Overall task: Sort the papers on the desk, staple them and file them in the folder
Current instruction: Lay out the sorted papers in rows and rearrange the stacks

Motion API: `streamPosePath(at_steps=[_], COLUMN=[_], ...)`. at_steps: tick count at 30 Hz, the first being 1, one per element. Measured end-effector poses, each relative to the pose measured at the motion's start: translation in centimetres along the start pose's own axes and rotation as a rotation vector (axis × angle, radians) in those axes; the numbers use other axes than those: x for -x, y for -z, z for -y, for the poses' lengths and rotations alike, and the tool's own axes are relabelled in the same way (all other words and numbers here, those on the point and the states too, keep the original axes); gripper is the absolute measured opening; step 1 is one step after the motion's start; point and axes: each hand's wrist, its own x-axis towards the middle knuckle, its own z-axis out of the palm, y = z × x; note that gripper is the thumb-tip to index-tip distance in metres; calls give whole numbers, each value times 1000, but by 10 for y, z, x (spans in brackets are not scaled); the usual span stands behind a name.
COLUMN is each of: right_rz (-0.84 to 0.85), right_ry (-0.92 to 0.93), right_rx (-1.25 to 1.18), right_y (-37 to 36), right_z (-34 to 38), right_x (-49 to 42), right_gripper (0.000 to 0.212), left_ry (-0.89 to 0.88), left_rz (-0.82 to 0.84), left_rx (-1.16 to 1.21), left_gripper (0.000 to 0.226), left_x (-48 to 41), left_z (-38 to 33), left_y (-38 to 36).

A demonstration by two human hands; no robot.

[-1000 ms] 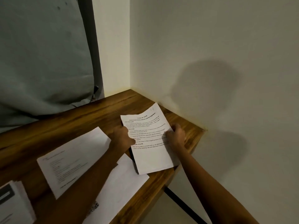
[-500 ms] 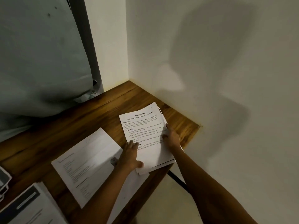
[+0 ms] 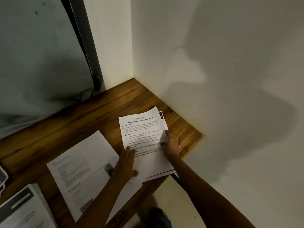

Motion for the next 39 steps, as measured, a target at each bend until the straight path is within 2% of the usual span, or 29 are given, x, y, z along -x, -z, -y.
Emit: streamPosePath(at_steps=[3, 5, 8, 10, 12, 16, 20, 24, 27, 33, 39], right_rz=[-3, -27, 52, 103, 125, 160, 209, 59, 59, 55, -48], right_ry=[86, 205, 312, 372, 395, 292, 298, 130, 61, -8, 119], right_rx=[66, 108, 17, -26, -116, -270, -58, 45, 61, -188, -105], right_y=[7, 13, 21, 24, 24, 21, 14, 20, 23, 26, 31], right_z=[2, 0, -4, -10, -14, -14, -13, -17, -18, -15, -19], right_x=[3, 4, 6, 9, 13, 16, 7, -10, -17, -25, -23], right_gripper=[46, 36, 27, 25, 24, 27, 25, 38, 47, 29, 15], left_ry=[22, 42, 123, 187, 268, 432, 480, 543, 568, 578, 604], left_rz=[8, -65, -382, -566, -632, -704, -761, -763, -756, -739, -737], left_rx=[39, 208, 652, 808, 898, 918, 851, 826, 828, 837, 796], left_gripper=[97, 99, 95, 84, 78, 75, 59, 54, 53, 53, 39], left_x=[3, 9, 18, 24, 30, 39, 53, 61, 63, 62, 60], left_z=[-3, -11, -22, -28, -33, -36, -29, -21, -19, -21, -24], left_y=[0, 0, -2, -4, -5, -6, -5, -8, -9, -9, -4])
